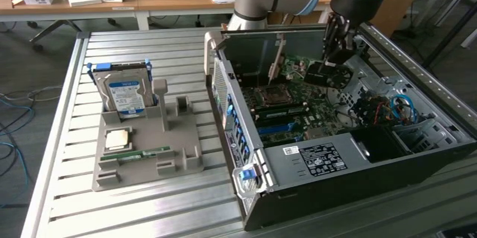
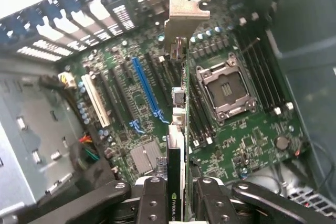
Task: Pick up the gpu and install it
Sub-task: 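Insert the gpu into the slot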
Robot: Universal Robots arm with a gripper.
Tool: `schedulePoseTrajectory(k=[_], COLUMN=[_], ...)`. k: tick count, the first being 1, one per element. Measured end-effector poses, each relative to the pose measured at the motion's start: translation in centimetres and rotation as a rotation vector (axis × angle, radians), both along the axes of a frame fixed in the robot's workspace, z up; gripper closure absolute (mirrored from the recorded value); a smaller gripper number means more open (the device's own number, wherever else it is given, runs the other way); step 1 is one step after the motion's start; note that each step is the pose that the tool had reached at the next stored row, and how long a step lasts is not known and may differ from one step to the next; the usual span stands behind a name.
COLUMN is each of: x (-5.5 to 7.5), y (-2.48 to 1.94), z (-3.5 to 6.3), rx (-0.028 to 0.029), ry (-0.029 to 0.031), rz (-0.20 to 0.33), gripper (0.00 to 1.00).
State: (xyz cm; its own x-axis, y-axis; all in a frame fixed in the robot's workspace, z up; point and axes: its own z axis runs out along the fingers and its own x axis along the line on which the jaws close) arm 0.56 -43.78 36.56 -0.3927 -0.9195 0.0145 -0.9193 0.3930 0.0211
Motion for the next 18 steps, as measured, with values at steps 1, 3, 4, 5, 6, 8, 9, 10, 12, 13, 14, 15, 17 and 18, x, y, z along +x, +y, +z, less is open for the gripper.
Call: schedulePoseTrajectory(k=[1,3,4,5,6,8,9,10,12,13,14,15,17,18], x=[0.0,0.0,0.0,0.0,0.0,0.0,0.0,0.0,0.0,0.0,0.0,0.0,0.0,0.0], y=[0.0,0.0,0.0,0.0,0.0,0.0,0.0,0.0,0.0,0.0,0.0,0.0,0.0,0.0], z=[-0.01,-0.02,-0.02,-0.03,-0.04,-0.05,-0.06,-0.07,-0.09,-0.09,-0.11,-0.12,-0.13,-0.14], rx=[-0.0005,-0.0014,-0.0019,-0.0023,-0.0027,-0.0035,-0.0038,-0.004,-0.0044,-0.0047,-0.0048,-0.0049,-0.0052,-0.0053], ry=[0.0,0.0,0.0,0.0,-0.0001,0.0,-0.0001,-0.0001,-0.0001,-0.0001,-0.0002,-0.0002,-0.0002,-0.0003], rz=[0.018,0.054,0.072,0.09,0.108,0.145,0.163,0.181,0.217,0.235,0.254,0.272,0.308,0.326], gripper=[0.74,0.74,0.74,0.74,0.74,0.74,0.74,0.74,0.74,0.74,0.74,0.74,0.74,0.74])
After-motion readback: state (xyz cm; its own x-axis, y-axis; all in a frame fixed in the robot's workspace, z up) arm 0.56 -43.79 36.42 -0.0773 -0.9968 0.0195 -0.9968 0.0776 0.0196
